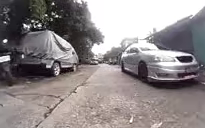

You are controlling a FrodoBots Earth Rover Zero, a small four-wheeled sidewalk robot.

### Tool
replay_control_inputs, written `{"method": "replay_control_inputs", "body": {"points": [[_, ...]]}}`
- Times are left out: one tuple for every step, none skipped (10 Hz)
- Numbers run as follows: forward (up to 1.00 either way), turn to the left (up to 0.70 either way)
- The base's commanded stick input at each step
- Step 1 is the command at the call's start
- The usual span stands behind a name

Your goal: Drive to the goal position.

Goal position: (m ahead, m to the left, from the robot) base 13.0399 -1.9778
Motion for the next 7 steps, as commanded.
{"method": "replay_control_inputs", "body": {"points": [[0.7,0.0],[0.7,0.0],[0.7,0.0],[0.7,0.0],[0.7,-0.22],[0.7,0.0],[0.7,0.0]]}}
